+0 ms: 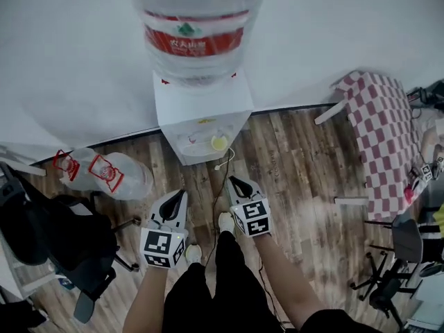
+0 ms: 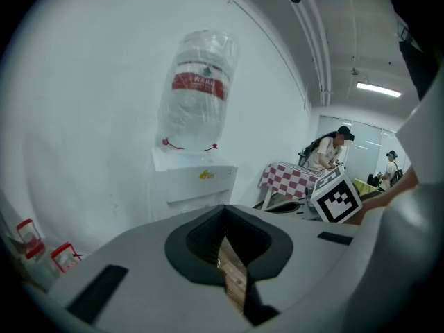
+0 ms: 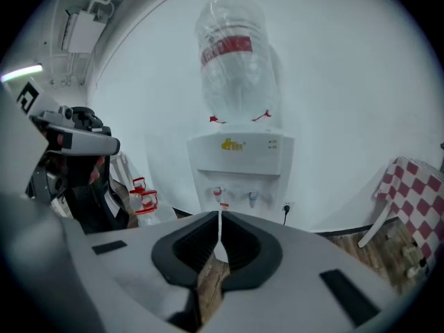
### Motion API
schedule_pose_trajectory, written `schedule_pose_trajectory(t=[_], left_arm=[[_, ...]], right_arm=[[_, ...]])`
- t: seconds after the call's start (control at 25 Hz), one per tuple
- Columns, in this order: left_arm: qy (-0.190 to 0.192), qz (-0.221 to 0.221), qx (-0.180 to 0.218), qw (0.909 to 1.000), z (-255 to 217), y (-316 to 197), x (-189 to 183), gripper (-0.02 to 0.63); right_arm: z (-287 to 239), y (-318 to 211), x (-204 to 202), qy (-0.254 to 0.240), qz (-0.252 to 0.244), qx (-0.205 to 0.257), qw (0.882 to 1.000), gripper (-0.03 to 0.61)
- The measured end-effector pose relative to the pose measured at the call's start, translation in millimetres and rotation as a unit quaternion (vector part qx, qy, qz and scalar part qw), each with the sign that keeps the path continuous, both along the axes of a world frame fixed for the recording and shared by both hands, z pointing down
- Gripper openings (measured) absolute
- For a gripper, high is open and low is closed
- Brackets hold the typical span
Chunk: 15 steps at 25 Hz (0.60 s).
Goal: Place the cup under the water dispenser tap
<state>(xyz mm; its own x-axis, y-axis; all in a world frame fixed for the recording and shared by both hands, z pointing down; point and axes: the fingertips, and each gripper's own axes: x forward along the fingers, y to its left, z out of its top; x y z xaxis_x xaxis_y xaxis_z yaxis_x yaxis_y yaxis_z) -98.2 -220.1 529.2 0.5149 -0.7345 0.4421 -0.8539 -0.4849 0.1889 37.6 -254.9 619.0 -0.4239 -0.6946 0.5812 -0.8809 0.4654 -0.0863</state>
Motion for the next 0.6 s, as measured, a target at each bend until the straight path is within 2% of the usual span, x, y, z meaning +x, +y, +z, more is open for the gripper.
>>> schedule_pose_trajectory(t=[0.16,0.4,0.6], left_arm=[[-0.002,0.01,0.01,0.9999,-34,31,-19,0.014],[0.018,0.019,0.032,0.9992,-75,72,-48,0.014],[0.028,0.045,0.053,0.9972,-101,112,-51,0.014]], right_arm=[[-44,36,-8,-0.014,0.021,0.011,1.0,0.029],[-102,91,-28,-0.025,0.029,0.037,0.999,0.026],[-154,141,-31,-0.062,0.053,0.066,0.994,0.023]])
